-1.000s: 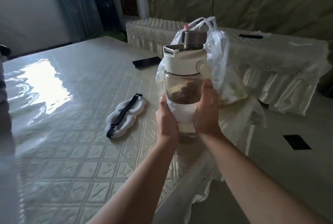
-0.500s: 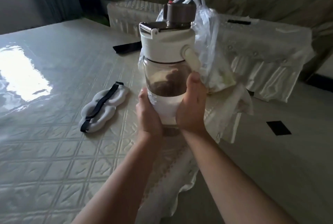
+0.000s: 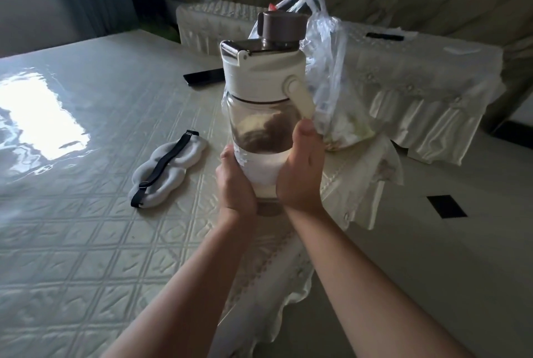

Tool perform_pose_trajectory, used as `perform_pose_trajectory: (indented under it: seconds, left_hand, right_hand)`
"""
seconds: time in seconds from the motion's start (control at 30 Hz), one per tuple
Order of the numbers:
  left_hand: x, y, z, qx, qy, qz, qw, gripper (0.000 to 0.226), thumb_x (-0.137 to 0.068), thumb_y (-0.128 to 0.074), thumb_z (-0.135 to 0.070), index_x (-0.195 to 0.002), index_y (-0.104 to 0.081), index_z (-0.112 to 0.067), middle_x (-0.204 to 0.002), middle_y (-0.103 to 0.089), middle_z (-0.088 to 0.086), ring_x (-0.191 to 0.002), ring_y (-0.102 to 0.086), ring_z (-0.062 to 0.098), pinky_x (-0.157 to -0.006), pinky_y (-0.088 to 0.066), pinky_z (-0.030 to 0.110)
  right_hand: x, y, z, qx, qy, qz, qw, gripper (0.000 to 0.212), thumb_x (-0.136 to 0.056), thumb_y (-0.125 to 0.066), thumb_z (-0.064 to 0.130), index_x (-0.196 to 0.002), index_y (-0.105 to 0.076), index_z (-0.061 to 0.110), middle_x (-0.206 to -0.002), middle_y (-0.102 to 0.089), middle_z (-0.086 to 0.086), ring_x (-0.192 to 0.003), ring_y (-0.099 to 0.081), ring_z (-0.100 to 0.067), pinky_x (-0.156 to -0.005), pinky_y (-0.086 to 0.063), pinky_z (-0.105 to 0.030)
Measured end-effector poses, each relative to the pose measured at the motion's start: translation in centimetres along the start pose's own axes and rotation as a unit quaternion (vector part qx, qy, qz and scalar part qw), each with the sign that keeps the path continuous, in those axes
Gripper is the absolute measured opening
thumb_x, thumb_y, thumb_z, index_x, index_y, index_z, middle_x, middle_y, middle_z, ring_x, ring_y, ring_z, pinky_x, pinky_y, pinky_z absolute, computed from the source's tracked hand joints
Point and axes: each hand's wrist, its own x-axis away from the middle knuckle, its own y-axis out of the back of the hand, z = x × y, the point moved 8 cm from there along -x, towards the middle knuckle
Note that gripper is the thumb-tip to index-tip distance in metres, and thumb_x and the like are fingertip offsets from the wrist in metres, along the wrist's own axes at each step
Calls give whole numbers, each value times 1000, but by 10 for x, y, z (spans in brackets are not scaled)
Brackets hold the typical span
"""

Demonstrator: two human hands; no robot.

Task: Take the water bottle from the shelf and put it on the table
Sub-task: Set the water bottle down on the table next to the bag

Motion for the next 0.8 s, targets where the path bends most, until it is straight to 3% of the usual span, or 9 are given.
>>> perform_pose_trajectory:
  seconds: [0.07,0.23,0.37,0.6,0.8]
  left_hand:
    - [0,1,1,-7,-2,-1,1000,46,-81,-41,-49,-67,-79,-28,-67,-77,-4,-66,-69,10,-61,-54,26]
    - [-1,2,0,-7,-4,-2,1000,42,-74,-45,-53,-64,-76,-26,-69,-75,-4,-75,-64,17,-68,-49,33]
    - [0,3,1,-7,-3,-17,1000,43,-81,-43,-47,-61,-74,-25,-69,-71,-1,-76,-60,21,-67,-47,35]
    - [2,1,-1,-5,7,-19,1000,42,-81,-42,-44,-55,-71,-27,-59,-68,-7,-58,-60,9,-53,-48,25]
    - [1,2,-1,-24,18,-32,999,42,-76,-45,-48,-65,-75,-21,-87,-71,15,-85,-63,27,-77,-48,42]
  right_hand:
    - [-1,0,-3,-13,-8,8,1000,44,-97,-33,24,-61,-50,42,-55,-48,24,-57,-41,10,-61,-32,-9]
    - [-1,-1,-5,-10,-17,6,1000,35,-98,-36,28,-64,-39,37,-56,-45,22,-57,-37,6,-60,-33,-14]
    - [0,0,-8,-10,-19,13,1000,42,-97,-36,27,-61,-50,42,-55,-47,25,-56,-39,7,-59,-31,-11]
    - [1,0,-7,-45,-24,26,998,33,-97,-37,25,-66,-37,36,-56,-45,23,-56,-36,6,-60,-30,-11]
    - [-1,0,-17,-35,-57,33,997,40,-102,-36,14,-68,-42,35,-60,-55,29,-60,-46,9,-65,-35,-10]
